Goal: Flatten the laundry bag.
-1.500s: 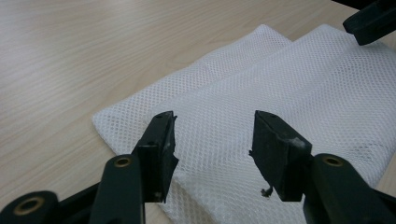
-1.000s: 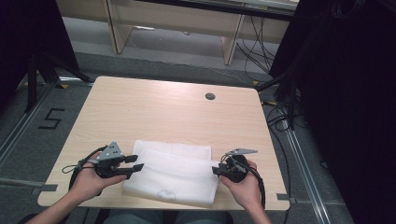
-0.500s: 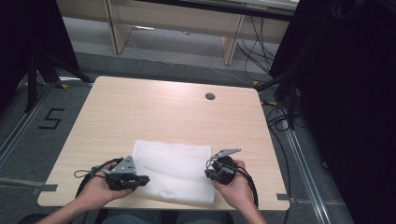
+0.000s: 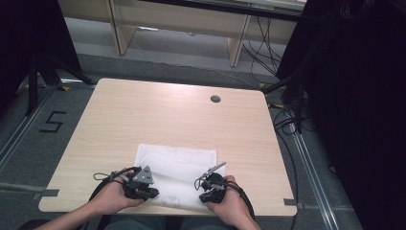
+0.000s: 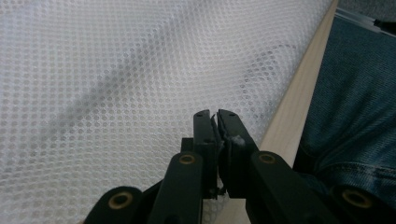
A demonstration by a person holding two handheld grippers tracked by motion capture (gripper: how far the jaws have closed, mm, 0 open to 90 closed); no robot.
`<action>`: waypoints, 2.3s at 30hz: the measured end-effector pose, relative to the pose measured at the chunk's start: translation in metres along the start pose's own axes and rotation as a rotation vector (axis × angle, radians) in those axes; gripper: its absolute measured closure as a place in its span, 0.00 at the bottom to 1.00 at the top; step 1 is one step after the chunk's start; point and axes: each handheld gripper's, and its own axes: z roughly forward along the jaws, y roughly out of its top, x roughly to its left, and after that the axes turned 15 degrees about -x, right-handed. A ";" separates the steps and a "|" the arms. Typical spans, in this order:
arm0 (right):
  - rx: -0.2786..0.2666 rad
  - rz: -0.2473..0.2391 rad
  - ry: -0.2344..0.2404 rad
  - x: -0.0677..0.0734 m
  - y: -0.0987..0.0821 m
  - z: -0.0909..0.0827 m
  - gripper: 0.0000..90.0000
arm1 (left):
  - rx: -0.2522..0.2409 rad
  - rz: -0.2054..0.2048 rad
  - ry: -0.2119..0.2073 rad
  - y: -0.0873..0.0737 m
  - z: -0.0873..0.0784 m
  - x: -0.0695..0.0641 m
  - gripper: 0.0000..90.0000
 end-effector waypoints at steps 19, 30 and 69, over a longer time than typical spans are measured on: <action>-0.001 0.051 -0.054 -0.034 0.014 0.020 1.00 | 0.060 0.063 0.063 0.017 0.026 0.033 0.95; -0.032 0.095 -0.115 -0.057 0.023 0.023 1.00 | 0.059 0.075 0.090 0.033 0.045 0.052 0.95; -0.202 0.091 -0.284 -0.137 0.106 0.017 0.76 | -0.076 0.036 0.141 0.068 0.077 0.070 0.76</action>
